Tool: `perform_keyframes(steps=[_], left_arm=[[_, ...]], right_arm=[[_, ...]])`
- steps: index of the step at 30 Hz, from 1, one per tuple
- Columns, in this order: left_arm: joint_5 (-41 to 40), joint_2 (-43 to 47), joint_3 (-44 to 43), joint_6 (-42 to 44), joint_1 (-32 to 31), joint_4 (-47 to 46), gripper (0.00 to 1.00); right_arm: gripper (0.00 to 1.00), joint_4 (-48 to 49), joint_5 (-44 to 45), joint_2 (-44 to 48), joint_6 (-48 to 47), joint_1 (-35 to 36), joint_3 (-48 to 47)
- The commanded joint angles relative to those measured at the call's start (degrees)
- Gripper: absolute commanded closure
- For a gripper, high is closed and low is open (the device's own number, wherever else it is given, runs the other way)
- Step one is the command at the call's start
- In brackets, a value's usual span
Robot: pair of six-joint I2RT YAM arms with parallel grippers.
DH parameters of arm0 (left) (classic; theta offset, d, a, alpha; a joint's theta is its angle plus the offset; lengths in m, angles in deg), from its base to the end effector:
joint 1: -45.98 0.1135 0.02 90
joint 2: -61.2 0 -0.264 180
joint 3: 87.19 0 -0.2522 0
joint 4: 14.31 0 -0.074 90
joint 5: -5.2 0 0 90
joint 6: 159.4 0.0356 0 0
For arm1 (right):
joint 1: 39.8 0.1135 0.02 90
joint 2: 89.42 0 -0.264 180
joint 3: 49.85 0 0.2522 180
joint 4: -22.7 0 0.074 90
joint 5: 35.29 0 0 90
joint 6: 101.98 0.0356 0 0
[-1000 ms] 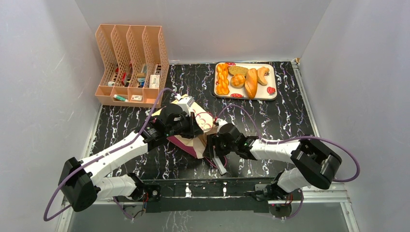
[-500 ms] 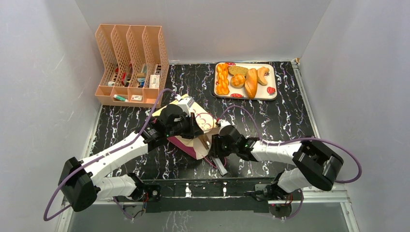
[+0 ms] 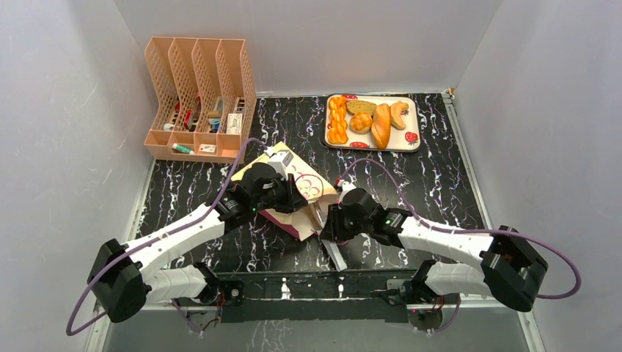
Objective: Take the fake bread out of the paper bag
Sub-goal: Adjust the clamp on the paper bag.
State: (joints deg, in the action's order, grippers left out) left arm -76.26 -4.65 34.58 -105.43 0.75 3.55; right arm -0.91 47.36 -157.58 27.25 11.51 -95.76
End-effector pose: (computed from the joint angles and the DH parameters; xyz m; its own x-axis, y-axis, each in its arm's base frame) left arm 0.1797 -0.1887 0.2740 -0.7135 -0.1067 -0.6925 0.4659 0.6659 -0.5827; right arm 0.1411 0.1834 0.1846 -0.8723 -0.0858 -0.4814 -0.3591 0.7806 0.5116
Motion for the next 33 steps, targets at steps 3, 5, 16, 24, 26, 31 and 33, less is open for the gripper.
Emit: perform_keyframes(steps=[3, 5, 16, 24, 26, 31, 33], left_arm=[[-0.3, 3.6, 0.4, 0.7, -0.1, -1.8, 1.0], [0.0, 4.3, 0.6, 0.9, -0.1, -1.6, 1.0], [3.6, 7.7, 4.2, 0.2, -0.1, -3.0, 1.0], [5.3, 7.8, 8.7, 0.4, -0.2, -4.0, 1.0], [5.3, 7.9, 9.1, 0.7, -0.2, -3.6, 1.0], [3.9, 9.3, 9.5, 1.2, -0.2, -1.9, 1.0], [3.6, 10.1, 9.6, 1.1, -0.2, -1.4, 1.0]], right_arm=[[0.87, 4.3, -12.0, 3.6, 6.6, 0.2, -0.1], [0.87, 7.3, -15.4, 3.9, 9.8, 0.0, 1.5], [0.84, 23.3, -29.8, -7.5, 17.2, -6.5, 3.8], [0.78, 38.0, -40.7, -25.6, 21.0, -9.5, 2.4], [0.75, 39.0, -41.1, -27.0, 20.9, -9.5, 1.9], [0.56, 21.7, -31.7, -21.1, 10.7, -9.5, -3.9], [0.49, 14.7, -26.9, -18.2, 6.3, -9.5, -6.1]])
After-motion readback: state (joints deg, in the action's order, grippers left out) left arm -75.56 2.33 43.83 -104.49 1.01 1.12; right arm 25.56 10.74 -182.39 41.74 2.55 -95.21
